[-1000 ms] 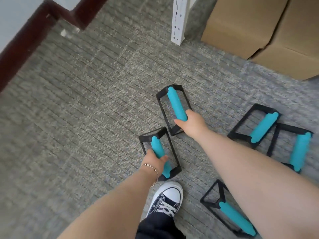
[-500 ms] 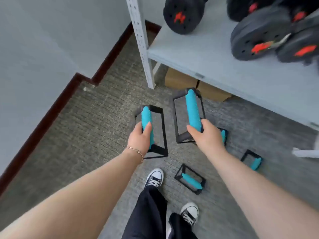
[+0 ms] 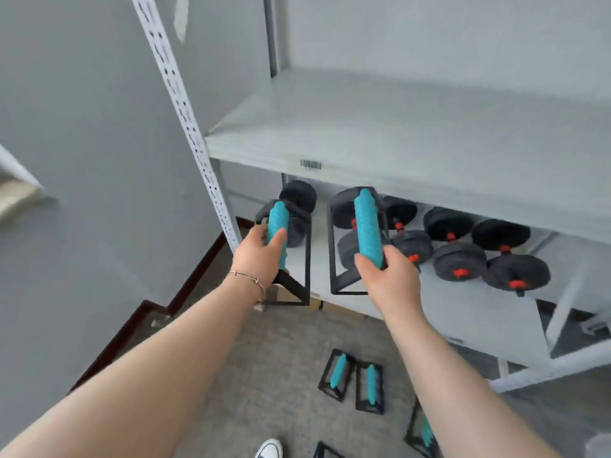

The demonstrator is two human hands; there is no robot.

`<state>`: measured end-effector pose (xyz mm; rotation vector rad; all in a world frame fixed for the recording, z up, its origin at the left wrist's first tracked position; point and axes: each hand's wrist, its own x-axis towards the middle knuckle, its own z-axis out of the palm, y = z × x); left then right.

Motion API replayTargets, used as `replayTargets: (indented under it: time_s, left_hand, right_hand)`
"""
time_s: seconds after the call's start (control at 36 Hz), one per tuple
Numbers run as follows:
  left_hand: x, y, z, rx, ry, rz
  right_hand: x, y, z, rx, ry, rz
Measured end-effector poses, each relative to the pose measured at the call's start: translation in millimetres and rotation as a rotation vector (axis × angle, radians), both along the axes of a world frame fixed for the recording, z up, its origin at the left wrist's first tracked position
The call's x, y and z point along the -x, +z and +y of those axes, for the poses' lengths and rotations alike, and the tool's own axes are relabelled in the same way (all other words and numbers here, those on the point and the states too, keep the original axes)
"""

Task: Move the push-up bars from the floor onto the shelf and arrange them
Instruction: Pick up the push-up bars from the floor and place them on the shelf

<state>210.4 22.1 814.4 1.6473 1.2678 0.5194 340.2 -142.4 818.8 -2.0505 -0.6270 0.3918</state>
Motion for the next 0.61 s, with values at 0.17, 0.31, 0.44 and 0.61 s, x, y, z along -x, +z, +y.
replayTargets:
  time_s: [0.17,0.31,0.44,0.61]
  left_hand:
    - [-41.4,69.6,65.9,-0.13,-0.047,-0.05]
    - [-83.6,105.8,137.7,-0.11,-0.09,-0.132]
    - [-126.2,130.4,213.4,-0.065,-0.11,-0.137]
    - [-177.9,135.5,295.3,-0.058,-0.184,-0.094]
  right_hand:
    - [-40.5,61.5,48.5,-0.079,-0.092,-0.103]
    - [-73.0,87.8,114.4,-0.136,-0.183,-0.133]
    - [-102.9,110.3,191.1,-0.103,-0.224,-0.084]
    - [-139.3,121.7,267.9,-0.017,-0.29,-0.089]
